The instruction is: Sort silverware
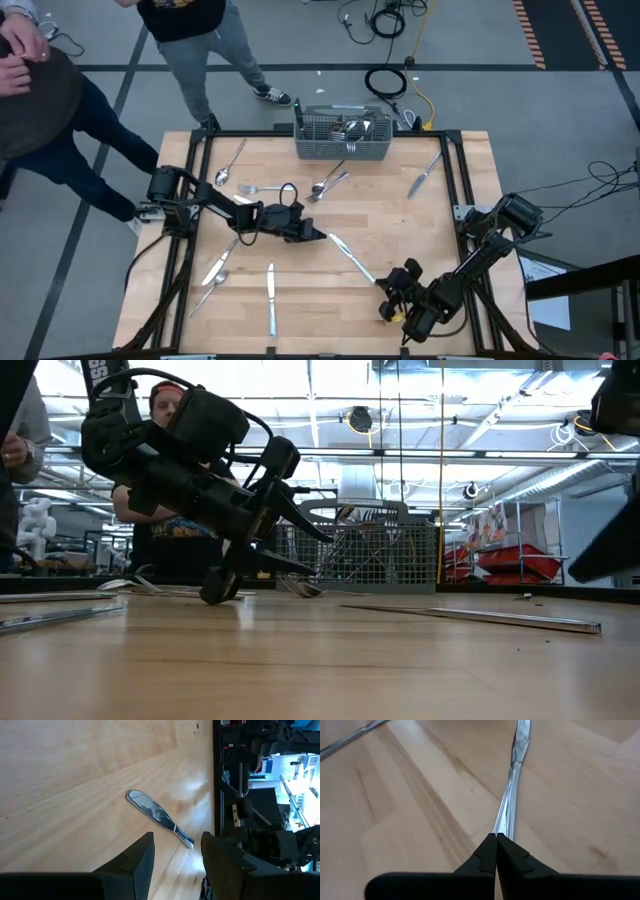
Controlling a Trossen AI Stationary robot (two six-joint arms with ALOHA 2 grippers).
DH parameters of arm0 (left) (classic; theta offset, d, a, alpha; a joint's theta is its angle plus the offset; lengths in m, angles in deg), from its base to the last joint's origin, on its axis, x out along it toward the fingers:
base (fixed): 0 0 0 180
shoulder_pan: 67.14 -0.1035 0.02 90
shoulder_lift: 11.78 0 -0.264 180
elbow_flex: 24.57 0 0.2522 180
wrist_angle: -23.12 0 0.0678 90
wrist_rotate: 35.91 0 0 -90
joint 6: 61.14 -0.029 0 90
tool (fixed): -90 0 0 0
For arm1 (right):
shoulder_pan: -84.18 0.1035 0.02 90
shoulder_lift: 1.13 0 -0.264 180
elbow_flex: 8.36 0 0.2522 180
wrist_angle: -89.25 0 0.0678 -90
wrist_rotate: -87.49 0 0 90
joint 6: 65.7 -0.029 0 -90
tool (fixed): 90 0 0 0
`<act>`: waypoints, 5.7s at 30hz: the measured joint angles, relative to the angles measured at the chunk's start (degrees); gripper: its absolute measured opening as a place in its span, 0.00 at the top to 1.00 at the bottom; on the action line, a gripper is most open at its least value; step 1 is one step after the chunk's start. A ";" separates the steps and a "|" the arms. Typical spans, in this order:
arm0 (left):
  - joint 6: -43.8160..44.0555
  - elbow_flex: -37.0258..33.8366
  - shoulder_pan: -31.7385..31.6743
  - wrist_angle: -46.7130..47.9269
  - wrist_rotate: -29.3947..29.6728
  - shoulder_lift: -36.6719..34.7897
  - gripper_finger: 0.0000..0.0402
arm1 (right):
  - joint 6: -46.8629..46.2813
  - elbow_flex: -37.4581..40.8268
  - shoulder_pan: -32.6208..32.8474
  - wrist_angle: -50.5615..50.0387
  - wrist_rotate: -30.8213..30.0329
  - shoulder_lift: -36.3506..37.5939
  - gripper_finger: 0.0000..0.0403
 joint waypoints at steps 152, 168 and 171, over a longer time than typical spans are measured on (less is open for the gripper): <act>-1.26 0.04 -2.97 3.04 -1.95 -0.09 0.58 | 2.86 3.96 1.15 7.44 -2.28 -2.10 1.00; -1.34 0.09 -2.97 2.99 -1.53 -0.07 0.58 | 5.01 5.78 0.70 11.26 -1.61 -2.12 1.00; -1.32 0.09 -2.97 2.98 -1.54 -0.07 0.58 | 5.10 6.46 0.69 13.15 -1.32 -2.12 1.00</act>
